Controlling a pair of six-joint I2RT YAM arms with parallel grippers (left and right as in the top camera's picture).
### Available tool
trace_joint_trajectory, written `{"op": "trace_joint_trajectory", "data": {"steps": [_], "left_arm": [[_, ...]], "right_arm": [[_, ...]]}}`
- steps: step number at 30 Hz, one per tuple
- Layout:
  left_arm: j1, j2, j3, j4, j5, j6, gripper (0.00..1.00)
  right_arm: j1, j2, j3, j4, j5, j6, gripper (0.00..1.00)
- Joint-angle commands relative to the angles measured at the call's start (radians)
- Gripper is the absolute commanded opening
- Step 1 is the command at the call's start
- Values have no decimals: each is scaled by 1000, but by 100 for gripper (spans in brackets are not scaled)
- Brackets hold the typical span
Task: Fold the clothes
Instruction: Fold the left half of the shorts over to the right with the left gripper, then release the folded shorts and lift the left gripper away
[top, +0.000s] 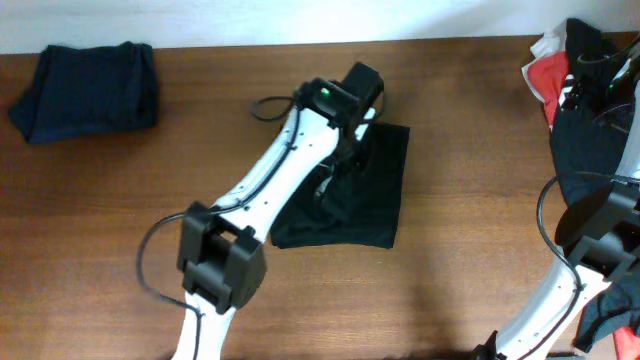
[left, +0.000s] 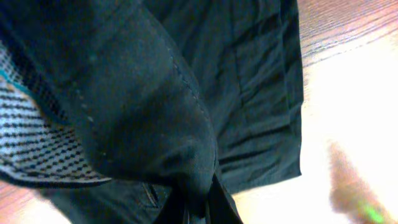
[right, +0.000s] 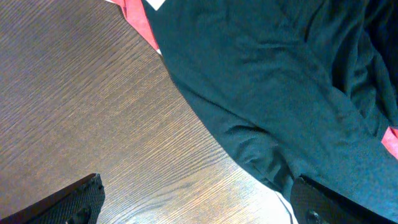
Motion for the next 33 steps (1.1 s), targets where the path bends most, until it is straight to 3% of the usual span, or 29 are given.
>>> {"op": "trace_joint_trajectory", "data": {"steps": [1,4,5,6,8,11,12,13,14,15,18,21,23,29,33], "left_arm": [[-28,104,10,58,101,-6,0],[-46,140,10,127,141,-6,2],[-56,140,10,135,141,-6,24],[-62,140,10,137,140,-6,74],[-64,137,18,127,146,-6,73],[-63,132,167,22,140,-5,73],[-58,132,204,-23,124,-5,68],[-52,132,221,-58,96,-6,54],[-49,135,214,-103,84,-6,12],[-52,137,177,-114,85,-6,3],[-74,138,43,-74,99,-18,1],[-114,138,-139,98,225,-17,1],[-148,138,-195,170,235,-18,1],[-207,138,-209,220,231,-18,1],[-174,132,-70,74,229,-17,4]], "right_arm": [[5,-13,18,-1,8,4,99],[5,-13,18,-1,8,4,99],[5,-13,18,0,8,4,99],[5,-13,18,0,8,4,99],[5,-13,18,0,8,4,99],[5,-13,18,0,8,4,99],[5,-13,18,0,8,4,99],[5,-13,18,0,8,4,99],[5,-13,18,0,8,4,99],[5,-13,18,0,8,4,99],[5,-13,18,0,8,4,99],[5,-13,18,0,8,4,98],[5,-13,18,0,8,4,99],[5,-13,18,0,8,4,99],[5,-13,18,0,8,4,99]]}}
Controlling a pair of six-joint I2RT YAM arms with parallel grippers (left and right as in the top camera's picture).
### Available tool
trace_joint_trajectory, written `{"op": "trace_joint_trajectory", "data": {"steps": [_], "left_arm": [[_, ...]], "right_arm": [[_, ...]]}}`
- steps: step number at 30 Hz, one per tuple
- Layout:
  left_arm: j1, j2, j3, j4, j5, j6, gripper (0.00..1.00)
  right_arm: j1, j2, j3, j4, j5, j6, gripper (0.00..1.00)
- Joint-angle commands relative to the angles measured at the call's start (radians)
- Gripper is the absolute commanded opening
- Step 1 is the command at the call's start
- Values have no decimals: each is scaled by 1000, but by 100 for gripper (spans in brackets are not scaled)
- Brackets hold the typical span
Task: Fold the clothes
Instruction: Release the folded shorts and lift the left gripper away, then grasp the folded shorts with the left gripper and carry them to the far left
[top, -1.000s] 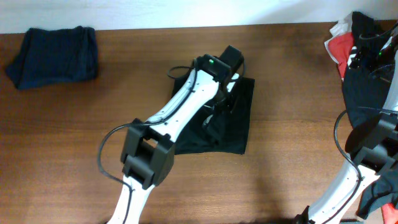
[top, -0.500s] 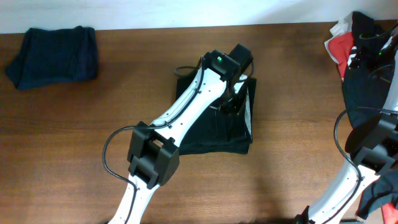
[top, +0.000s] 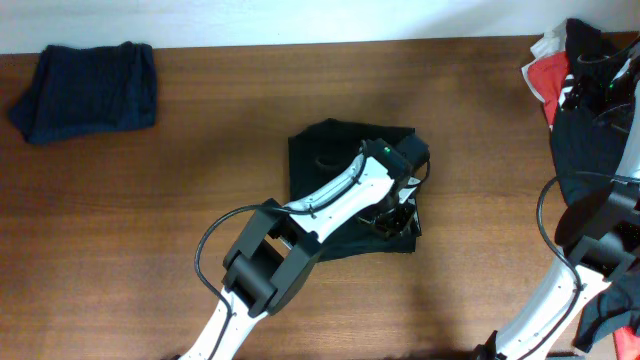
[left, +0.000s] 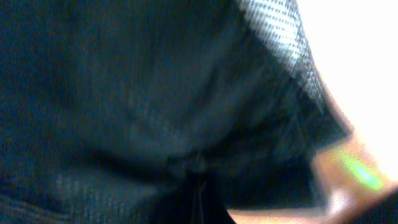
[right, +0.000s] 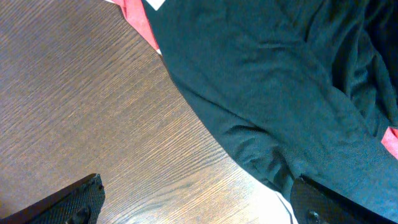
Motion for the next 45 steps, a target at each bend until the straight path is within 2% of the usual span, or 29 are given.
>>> {"op": "trace_joint_trajectory", "data": {"steps": [1,2,3,5,6,8,10,12,14,17,20,21,23,25,26,27,28,30,32,34,37,39,42,45], "left_arm": [[40,-10,167,-103,-5,-8,15],[66,-10,238,-142,-99,-8,34],[101,-10,306,-191,-212,-9,78],[189,-10,374,-269,-319,-9,84],[249,-10,379,-294,-348,-9,98],[378,-10,369,-338,-347,-9,99],[506,-8,321,-346,-213,-8,99],[571,-8,223,-311,-64,52,99],[580,-8,111,-233,10,75,99],[533,-8,-49,-82,108,79,84],[488,-8,-81,-36,123,85,76],[465,-8,-85,-30,124,85,66],[443,-8,-95,-17,121,85,62],[419,-8,-98,2,120,85,32],[419,-8,-98,2,111,84,21],[421,-8,-97,1,64,64,14],[437,-8,-85,-11,-47,39,1],[484,-8,-26,-43,-230,40,1],[549,-8,66,-41,-536,40,1],[600,-8,137,-8,-759,71,1],[657,-8,195,94,-835,204,1],[705,-8,257,138,-861,208,1],[737,-8,444,111,-883,208,1],[779,-8,536,137,-895,208,1]], "right_arm": [[5,-13,18,0,8,4,99],[5,-13,18,0,8,4,99],[5,-13,18,0,8,4,99],[5,-13,18,0,8,4,99],[5,-13,18,0,8,4,99],[5,-13,18,0,8,4,99],[5,-13,18,0,8,4,99],[5,-13,18,0,8,4,99],[5,-13,18,0,8,4,99],[5,-13,18,0,8,4,99],[5,-13,18,0,8,4,99],[5,-13,18,0,8,3,99],[5,-13,18,0,8,4,99],[5,-13,18,0,8,4,99],[5,-13,18,0,8,4,98],[5,-13,18,0,8,4,99],[5,-13,18,0,8,3,99],[5,-13,18,0,8,4,99],[5,-13,18,0,8,4,99],[5,-13,18,0,8,4,99],[5,-13,18,0,8,4,99],[5,-13,18,0,8,4,99],[5,-13,18,0,8,4,99],[5,-13,18,0,8,3,99]]}}
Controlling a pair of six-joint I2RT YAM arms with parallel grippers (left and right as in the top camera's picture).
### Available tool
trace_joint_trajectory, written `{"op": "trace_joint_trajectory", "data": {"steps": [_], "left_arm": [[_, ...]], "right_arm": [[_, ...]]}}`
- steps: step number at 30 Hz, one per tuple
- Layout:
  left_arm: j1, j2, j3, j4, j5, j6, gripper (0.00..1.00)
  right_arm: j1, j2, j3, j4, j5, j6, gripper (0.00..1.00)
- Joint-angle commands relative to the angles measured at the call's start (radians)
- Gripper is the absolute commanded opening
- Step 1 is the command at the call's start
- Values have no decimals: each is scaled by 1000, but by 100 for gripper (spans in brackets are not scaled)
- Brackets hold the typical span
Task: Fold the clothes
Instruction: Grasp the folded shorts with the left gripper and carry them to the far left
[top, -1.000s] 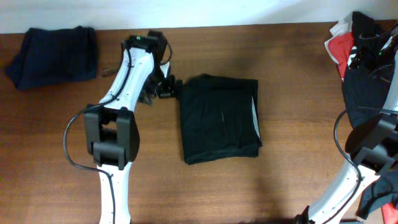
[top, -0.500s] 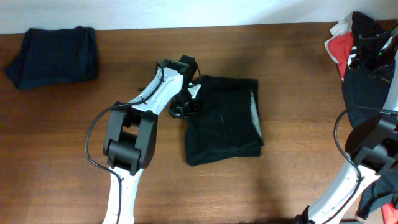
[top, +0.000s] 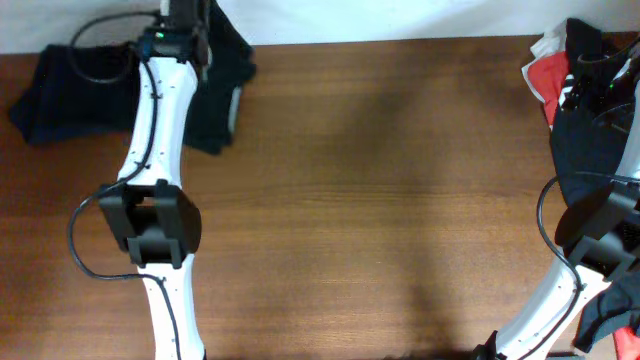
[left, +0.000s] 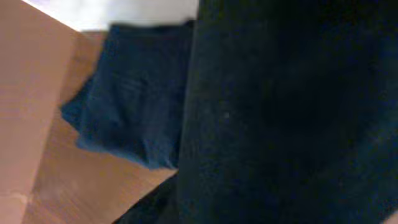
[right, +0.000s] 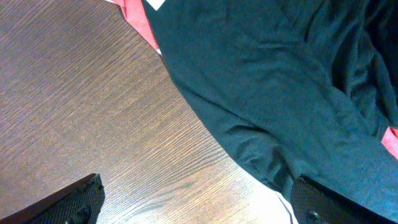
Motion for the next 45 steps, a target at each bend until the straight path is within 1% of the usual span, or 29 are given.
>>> {"op": "trace_joint_trajectory", "data": {"steps": [1,5,9,13,17,18,19,21,22,23,24,25,26,27,28,29,30,32,34,35,36,37,39,40,41,43,45], "left_arm": [[57,-8,57,39,-64,11,1],[121,-8,57,83,-108,11,1],[183,-8,51,108,-110,3,1],[259,-2,51,132,-101,-145,1],[307,57,51,223,-100,-146,2],[317,79,51,244,-99,-146,5],[329,114,51,264,-99,-146,14],[342,167,51,301,-100,-145,16],[349,178,51,311,-100,-145,20],[360,187,51,319,-100,-146,46],[369,188,51,322,-100,-145,57],[371,186,54,323,-104,-145,57],[370,182,61,321,-105,-137,61],[365,174,61,313,-103,-138,79],[356,171,61,297,-103,-138,83],[349,170,61,261,-103,-138,82],[356,171,61,130,-103,-138,79],[388,171,61,66,-89,-138,79],[463,171,61,-13,105,-137,79],[519,171,61,-44,276,-137,79],[555,171,61,-52,368,-137,78],[593,171,61,-57,434,-109,78],[638,171,61,-56,575,2,78],[651,171,57,-53,630,62,78],[659,171,51,-49,654,99,78],[660,172,17,-38,657,159,78],[660,187,-17,-11,657,185,77]], "right_arm": [[5,-13,18,-1,8,5,99],[5,-13,18,-1,8,5,99],[5,-13,18,-1,8,4,99],[5,-13,18,-1,8,5,99],[5,-13,18,-1,8,5,99],[5,-13,18,-1,8,5,99],[5,-13,18,-1,8,5,99],[5,-13,18,-1,8,5,99],[5,-13,18,-1,8,4,98],[5,-13,18,-1,8,4,99],[5,-13,18,-1,8,5,99],[5,-13,18,-1,8,5,99],[5,-13,18,-1,8,5,99],[5,-13,18,-1,8,5,99],[5,-13,18,-1,8,5,99],[5,-13,18,-1,8,5,99],[5,-13,18,-1,8,5,99],[5,-13,18,-1,8,5,99],[5,-13,18,-1,8,5,99],[5,-13,18,-1,8,5,99],[5,-13,18,-1,8,5,99],[5,-13,18,-1,8,5,99],[5,-13,18,-1,8,5,99],[5,-13,18,-1,8,5,99],[5,-13,18,-1,8,5,99],[5,-13,18,-1,8,5,99],[5,-13,18,-1,8,5,99]]}}
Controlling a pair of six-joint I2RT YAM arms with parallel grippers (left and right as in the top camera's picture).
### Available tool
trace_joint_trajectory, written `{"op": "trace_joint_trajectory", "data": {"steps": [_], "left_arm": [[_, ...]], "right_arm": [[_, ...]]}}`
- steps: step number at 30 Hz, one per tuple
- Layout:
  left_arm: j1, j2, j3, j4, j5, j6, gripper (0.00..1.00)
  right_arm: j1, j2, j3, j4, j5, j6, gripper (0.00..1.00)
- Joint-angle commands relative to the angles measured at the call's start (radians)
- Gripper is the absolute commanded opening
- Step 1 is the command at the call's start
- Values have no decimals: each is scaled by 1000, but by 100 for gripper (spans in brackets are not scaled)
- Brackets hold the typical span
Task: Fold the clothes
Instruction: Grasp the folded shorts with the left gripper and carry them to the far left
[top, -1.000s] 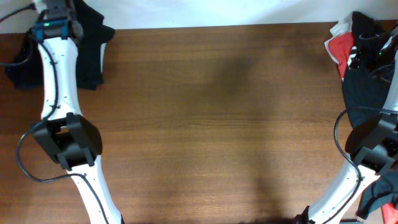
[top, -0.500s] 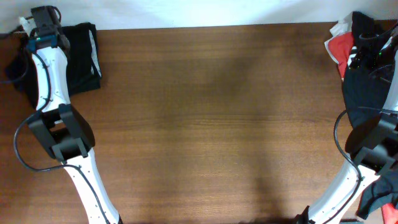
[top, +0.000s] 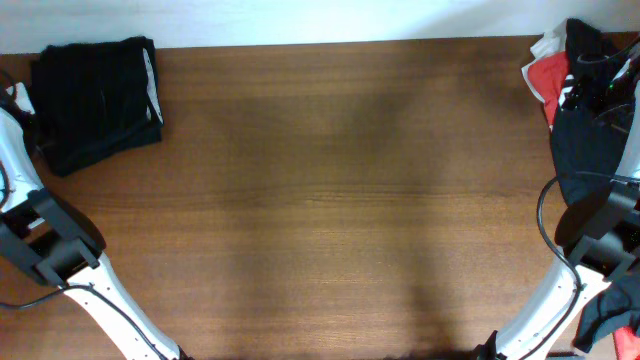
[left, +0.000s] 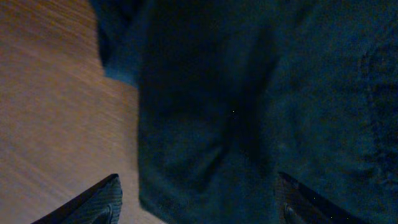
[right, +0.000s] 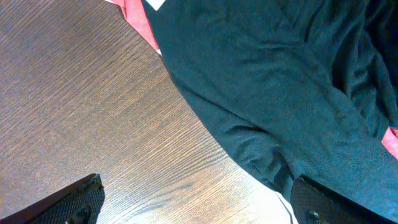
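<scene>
A folded black garment (top: 97, 100) with a white edge showing lies on the stack at the table's far left corner. In the left wrist view the same dark cloth (left: 249, 106) fills the frame, and my left gripper (left: 199, 208) hangs open just over it, holding nothing. The left arm (top: 12, 135) runs along the left edge. An unfolded pile (top: 585, 95) of black, red and white clothes sits at the far right corner. My right gripper (right: 196, 202) is open above the wood beside a dark teal garment (right: 280, 93) of that pile.
The brown wooden table (top: 340, 200) stretches between the stack and the pile. The right arm (top: 590, 230) stands at the right edge, partly draped by dark cloth. A white wall borders the far side.
The left gripper was shut on the black garment, carrying it beside the dark blue folded one at the far left. Now the garment lies on that stack and the gripper is open.
The left gripper held a fold of the black garment at the table's middle, then pressed at its lower right corner with the garment folded smaller. Later it carried the garment to the far left. Now it rests on the stack, released. The right arm stayed still throughout.
</scene>
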Motion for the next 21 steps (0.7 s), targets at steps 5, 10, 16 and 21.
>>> {"op": "trace_joint_trajectory", "data": {"steps": [5,10,16,21], "left_arm": [[2,68,-39,50,-44,82,74],[2,69,-39,85,-50,82,14],[0,68,-31,89,-193,81,0],[-12,57,133,57,-260,81,0]], "right_arm": [[5,-13,18,0,8,4,99],[5,-13,18,0,8,4,99],[5,-13,18,0,8,4,99],[5,-13,18,0,8,4,99]]}}
